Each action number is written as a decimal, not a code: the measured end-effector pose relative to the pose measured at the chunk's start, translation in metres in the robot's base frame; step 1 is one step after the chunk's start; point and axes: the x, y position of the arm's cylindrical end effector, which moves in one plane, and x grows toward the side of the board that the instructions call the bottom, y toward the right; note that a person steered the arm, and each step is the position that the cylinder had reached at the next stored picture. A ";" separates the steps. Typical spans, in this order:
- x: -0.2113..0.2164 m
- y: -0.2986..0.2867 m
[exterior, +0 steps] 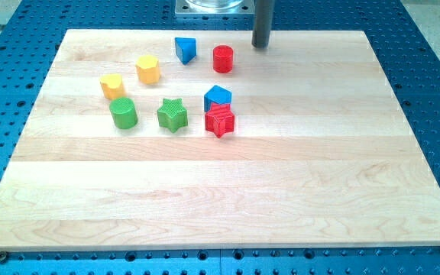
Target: Adjust the triangle and red circle at the top center of the board
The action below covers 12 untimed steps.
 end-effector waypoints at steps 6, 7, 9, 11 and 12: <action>0.015 -0.107; 0.012 -0.159; 0.036 -0.149; 0.046 -0.141; 0.046 -0.138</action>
